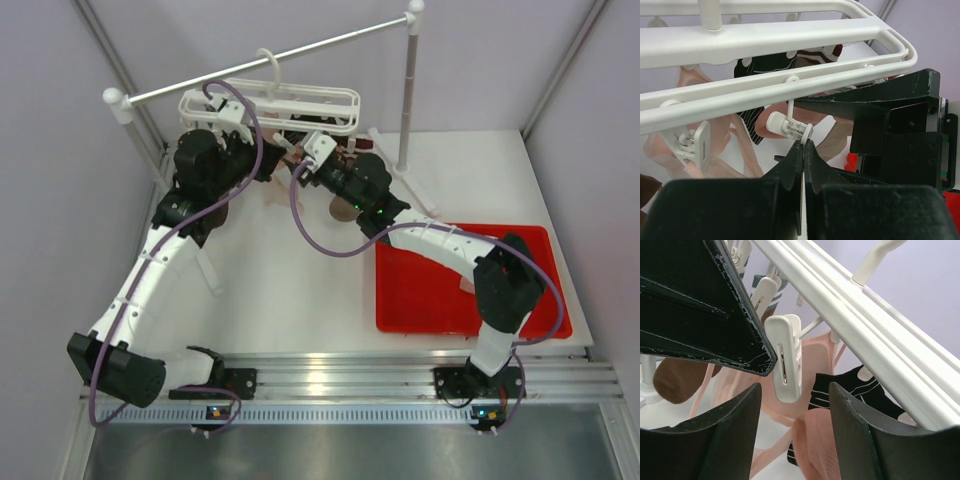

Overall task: Clip the socks to the hanger
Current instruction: Open the clamp at the hanger.

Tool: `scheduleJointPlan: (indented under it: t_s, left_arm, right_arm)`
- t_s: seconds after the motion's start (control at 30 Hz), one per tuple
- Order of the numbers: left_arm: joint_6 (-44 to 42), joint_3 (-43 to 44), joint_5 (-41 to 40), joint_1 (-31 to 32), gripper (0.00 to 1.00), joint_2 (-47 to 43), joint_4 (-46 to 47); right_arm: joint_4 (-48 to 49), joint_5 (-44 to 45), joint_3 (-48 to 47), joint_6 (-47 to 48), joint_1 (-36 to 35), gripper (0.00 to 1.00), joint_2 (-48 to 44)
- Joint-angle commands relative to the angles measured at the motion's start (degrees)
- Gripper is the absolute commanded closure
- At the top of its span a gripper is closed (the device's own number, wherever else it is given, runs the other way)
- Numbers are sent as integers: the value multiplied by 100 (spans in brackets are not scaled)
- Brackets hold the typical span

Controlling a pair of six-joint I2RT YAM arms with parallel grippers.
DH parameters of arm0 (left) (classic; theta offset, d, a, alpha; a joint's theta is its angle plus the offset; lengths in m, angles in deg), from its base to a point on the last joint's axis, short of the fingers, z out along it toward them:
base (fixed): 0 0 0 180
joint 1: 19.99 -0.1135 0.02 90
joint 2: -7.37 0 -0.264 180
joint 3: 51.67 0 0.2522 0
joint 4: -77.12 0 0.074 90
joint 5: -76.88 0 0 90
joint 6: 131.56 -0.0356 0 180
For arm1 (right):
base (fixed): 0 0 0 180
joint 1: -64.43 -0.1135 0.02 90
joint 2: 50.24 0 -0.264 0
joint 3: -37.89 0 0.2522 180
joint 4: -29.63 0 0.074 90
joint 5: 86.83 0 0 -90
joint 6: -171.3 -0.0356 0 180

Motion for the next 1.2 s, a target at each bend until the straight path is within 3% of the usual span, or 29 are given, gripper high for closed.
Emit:
scheduleJointPlan:
  t_s: [0.0,0.27,0.47,0.57,0.6,0.63,0.7,0.83,0.97,1.17]
  left_arm:
    - [90,229,91,4,100,44,26]
    - [143,343,100,4,100,123,-132]
    - [231,369,153,4,100,158,-114]
    - [318,352,170,4,100,97,-62]
    - [406,361,136,4,95,79,-62]
    - [468,352,100,-22,91,53,-53]
    - [651,326,74,-83,77,-70,44]
    - [1056,326,126,-426,59,-229,202]
    - [1451,440,336,-681,51,-176,27]
    - [1882,387,758,-822,48,-71,184]
  right_arm:
    - [442,-137,-333,164,-40,44,4]
    - [547,-129,-368,525,-84,55,39]
    - [468,-261,-464,710,-111,72,83]
    - [372,-296,-500,675,-111,87,101]
    - [372,-339,-500,596,-102,97,101]
    - [363,-366,-500,517,-93,100,75]
    - [223,-427,-517,219,-58,100,57]
    - [21,-542,-535,-230,-23,100,-22]
    - [-50,-630,-500,-730,-5,100,-66]
    - [-42,-858,-465,-1293,74,100,-75]
